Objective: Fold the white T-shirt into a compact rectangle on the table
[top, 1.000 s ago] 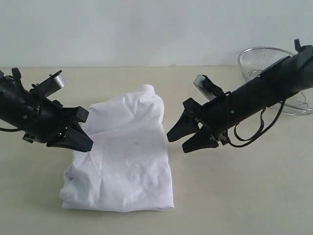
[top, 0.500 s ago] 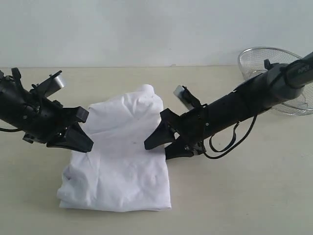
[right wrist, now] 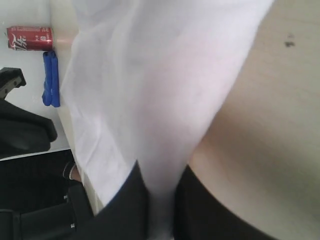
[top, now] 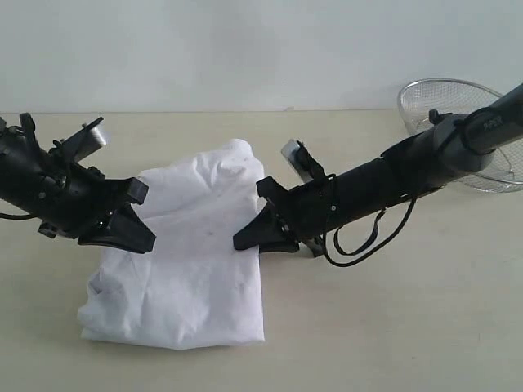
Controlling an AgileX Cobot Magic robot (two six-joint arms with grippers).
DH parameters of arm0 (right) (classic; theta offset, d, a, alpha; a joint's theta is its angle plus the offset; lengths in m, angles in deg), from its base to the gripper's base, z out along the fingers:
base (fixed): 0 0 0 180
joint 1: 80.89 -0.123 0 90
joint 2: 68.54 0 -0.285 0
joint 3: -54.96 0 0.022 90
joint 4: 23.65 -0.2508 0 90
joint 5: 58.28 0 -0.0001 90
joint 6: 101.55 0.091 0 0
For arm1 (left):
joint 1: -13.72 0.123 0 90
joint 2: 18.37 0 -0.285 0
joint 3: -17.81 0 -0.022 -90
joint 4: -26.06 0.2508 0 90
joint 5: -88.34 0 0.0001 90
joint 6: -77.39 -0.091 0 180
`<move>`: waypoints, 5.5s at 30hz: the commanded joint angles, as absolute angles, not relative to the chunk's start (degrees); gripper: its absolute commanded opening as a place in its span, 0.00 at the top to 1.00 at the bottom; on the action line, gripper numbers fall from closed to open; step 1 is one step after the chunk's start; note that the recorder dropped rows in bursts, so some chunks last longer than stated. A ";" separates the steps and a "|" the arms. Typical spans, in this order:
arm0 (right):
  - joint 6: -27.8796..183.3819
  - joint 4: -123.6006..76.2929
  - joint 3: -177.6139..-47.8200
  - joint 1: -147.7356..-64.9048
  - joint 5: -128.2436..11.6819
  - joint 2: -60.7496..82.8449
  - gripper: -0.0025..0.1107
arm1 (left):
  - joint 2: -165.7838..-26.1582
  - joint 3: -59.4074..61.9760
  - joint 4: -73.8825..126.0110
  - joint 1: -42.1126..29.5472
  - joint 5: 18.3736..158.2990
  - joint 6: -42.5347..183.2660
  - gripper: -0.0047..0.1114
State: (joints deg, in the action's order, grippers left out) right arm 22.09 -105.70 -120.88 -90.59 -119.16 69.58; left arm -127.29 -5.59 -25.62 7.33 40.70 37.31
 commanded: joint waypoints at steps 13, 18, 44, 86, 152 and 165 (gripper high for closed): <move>27.19 -98.95 -129.40 -90.81 -111.37 71.06 0.98 | -118.82 -4.22 -25.18 10.87 42.05 37.86 0.92; 31.67 -97.67 -134.54 -91.21 -111.19 73.35 0.98 | -114.88 -3.17 -25.18 12.59 41.79 38.56 0.92; 51.37 -97.90 -169.92 -93.82 -113.38 89.49 0.98 | -105.66 -3.17 -25.56 12.59 44.82 38.83 0.92; 61.23 -88.45 -179.29 -91.11 -116.42 91.14 0.53 | -109.42 -3.17 -25.56 12.59 44.83 36.74 0.92; 67.17 -55.63 -173.20 -79.27 -128.24 58.05 0.98 | -150.11 22.59 -4.43 10.11 51.73 52.03 0.92; 66.14 -54.88 -170.08 -79.27 -128.24 54.69 0.98 | -148.11 21.81 -3.64 11.38 51.06 54.70 0.92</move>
